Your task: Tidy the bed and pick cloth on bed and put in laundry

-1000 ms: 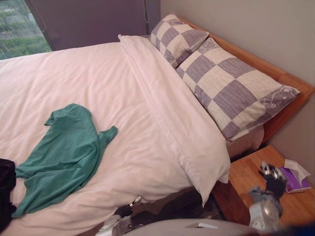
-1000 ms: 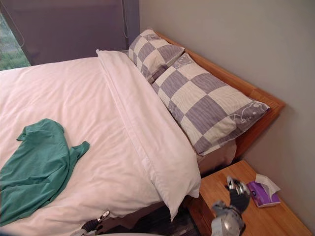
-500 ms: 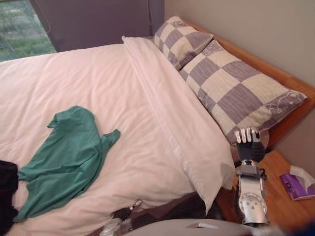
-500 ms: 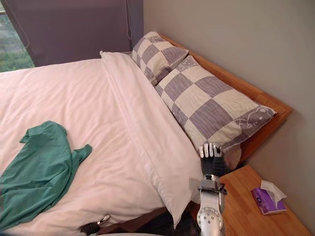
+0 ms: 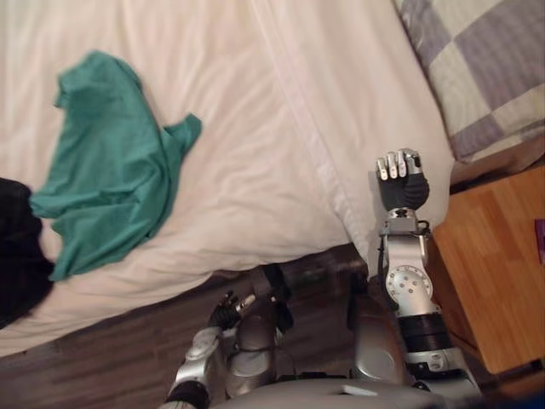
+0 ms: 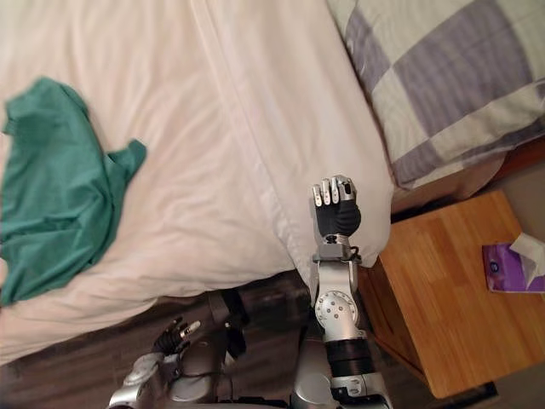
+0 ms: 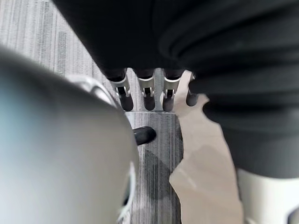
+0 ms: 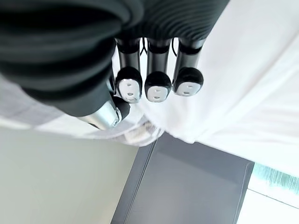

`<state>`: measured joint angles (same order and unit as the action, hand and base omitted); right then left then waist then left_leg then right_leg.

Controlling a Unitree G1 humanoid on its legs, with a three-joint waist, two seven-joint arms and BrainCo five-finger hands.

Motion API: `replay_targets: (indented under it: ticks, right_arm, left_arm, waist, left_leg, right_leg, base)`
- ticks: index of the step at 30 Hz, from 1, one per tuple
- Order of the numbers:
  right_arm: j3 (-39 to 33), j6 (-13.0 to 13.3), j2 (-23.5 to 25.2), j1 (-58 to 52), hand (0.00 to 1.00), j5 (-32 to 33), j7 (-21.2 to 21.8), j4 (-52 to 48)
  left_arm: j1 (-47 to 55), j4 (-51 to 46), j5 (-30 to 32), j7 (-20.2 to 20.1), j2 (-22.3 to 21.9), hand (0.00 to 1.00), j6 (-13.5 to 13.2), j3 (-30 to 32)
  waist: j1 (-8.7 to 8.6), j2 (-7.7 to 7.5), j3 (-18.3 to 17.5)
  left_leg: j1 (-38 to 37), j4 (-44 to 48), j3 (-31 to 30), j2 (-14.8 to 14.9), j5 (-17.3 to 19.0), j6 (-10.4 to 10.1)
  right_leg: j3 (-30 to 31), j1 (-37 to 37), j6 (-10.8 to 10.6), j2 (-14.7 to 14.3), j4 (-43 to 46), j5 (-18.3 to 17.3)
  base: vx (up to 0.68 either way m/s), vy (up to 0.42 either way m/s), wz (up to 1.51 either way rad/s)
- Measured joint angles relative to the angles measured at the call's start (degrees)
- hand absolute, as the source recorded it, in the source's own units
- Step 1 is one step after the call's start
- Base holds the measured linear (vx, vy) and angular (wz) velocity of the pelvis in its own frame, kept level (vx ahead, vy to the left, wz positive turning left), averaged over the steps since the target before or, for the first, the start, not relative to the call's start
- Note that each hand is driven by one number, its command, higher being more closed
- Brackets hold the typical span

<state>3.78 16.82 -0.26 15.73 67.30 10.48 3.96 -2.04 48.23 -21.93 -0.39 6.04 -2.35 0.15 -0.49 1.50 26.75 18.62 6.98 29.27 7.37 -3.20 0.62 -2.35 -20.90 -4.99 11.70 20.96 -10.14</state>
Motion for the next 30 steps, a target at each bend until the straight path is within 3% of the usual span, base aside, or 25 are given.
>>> replay_targets:
  ticks: [2, 5, 11, 14, 17, 22, 23, 27, 29, 30]
  right_arm:
    - [-0.05, 1.39, 0.09, 2.54, 1.0, -0.01, 1.12, 2.42]
    - [-0.38, 3.21, 0.14, 4.43, 1.0, 0.16, 4.4, 4.59]
    - [-1.08, 6.18, 0.68, 1.77, 1.0, 4.2, 9.41, 7.28]
    - [-4.0, 5.9, 0.52, -3.03, 1.0, 7.3, 9.87, 13.33]
    - [-7.31, 3.73, -0.33, -9.8, 1.0, 11.84, 9.42, 22.88]
    - [-8.34, -0.05, -0.74, -17.36, 1.0, 9.99, 9.48, 28.11]
    - [-8.94, -1.27, -0.74, -17.77, 0.0, 8.62, 9.52, 29.54]
    - [-9.98, -2.91, -0.81, -18.65, 0.0, 1.03, 9.68, 31.95]
    - [-10.29, -3.03, -0.85, -20.31, 0.0, -6.63, 9.76, 31.99]
    - [-9.98, -3.05, -0.51, -21.79, 0.0, -13.6, 9.39, 32.01]
  left_arm:
    - [-2.53, -0.35, -0.77, 1.33, -0.03, 0.0, -1.41, 0.0]
    - [-5.03, -1.25, -2.39, 2.91, -0.98, 0.0, -3.38, 0.01]
    - [-8.66, -1.38, -5.86, 5.84, -5.97, 0.0, -5.85, -0.02]
    - [-8.89, -1.37, -6.21, 7.06, -7.61, 0.0, -5.63, -0.06]
    - [-9.26, -0.46, -8.0, 8.34, -9.32, 0.0, -4.58, -0.04]
    - [-9.71, 1.19, -11.21, 9.48, -9.95, 0.0, -2.59, -0.02]
    - [-9.7, 1.7, -11.22, 9.47, -10.07, 0.0, -2.13, -0.03]
    - [-9.39, 2.88, -11.17, 9.01, -10.0, 0.0, -1.31, 0.01]
    - [-8.22, 2.8, -11.09, 8.2, -9.93, 0.0, -0.55, -0.04]
    - [-6.96, 2.92, -10.97, 7.8, -9.54, 0.0, -0.09, -0.02]
  waist:
    - [-0.02, 0.26, 2.14]
    - [-0.05, 0.14, 2.5]
    - [-0.84, 0.14, 2.96]
    - [-1.5, -0.09, 2.99]
    - [-2.02, -0.09, 3.0]
    - [-3.42, -0.17, 3.02]
    - [-3.36, -0.43, 3.07]
    - [-3.26, -1.31, 2.82]
    - [-3.21, -2.14, 2.21]
    - [-3.18, -3.21, -0.16]
  left_leg:
    - [3.84, 4.88, -0.09, 1.75, 2.39, -0.01]
    - [8.45, 9.51, 0.09, 3.39, 4.49, 0.1]
    - [10.55, 15.01, 0.35, 5.03, 7.66, 0.15]
    - [10.57, 17.28, 1.06, 5.94, 9.12, 0.13]
    - [10.57, 18.92, 1.84, 6.89, 10.76, -0.09]
    - [8.78, 21.29, 3.63, 9.3, 12.57, -0.37]
    - [7.18, 21.27, 4.28, 9.7, 12.79, -0.57]
    - [2.54, 21.07, 4.87, 10.52, 13.72, -1.17]
    - [-0.22, 20.09, 5.06, 10.12, 14.05, -1.37]
    - [-1.4, 18.57, 5.24, 9.41, 14.14, -1.65]
  right_leg:
    - [0.29, -2.37, 0.01, -0.64, 0.85, -0.01]
    - [1.77, -6.7, 0.31, -1.27, 2.76, -0.19]
    - [3.2, -8.57, 0.76, -1.78, 5.15, -1.18]
    - [4.28, -8.57, 0.73, -2.17, 5.68, -1.48]
    - [5.56, -8.7, 0.68, -2.8, 5.72, -1.52]
    - [7.02, -7.52, 0.55, -4.06, 5.82, -1.45]
    - [7.26, -6.17, 0.52, -4.29, 5.56, -1.43]
    - [7.62, -1.14, 0.4, -4.71, 3.62, -1.36]
    - [7.37, 1.97, 0.31, -4.44, 2.11, -1.32]
    - [6.96, 3.41, -0.01, -3.93, 0.59, -1.1]
  base:
    - [0.03, -0.002, -0.04]
    - [0.01, 0.007, -0.14]
    - [0.01, 0.019, -0.13]
    - [0.02, 0.023, -0.17]
    - [0.04, 0.021, -0.25]
    - [0.06, -0.007, -0.25]
    - [0.06, -0.037, -0.24]
    - [0.03, -0.008, -0.17]
    - [0.05, 0.034, 0.01]
    - [0.07, 0.027, 0.08]
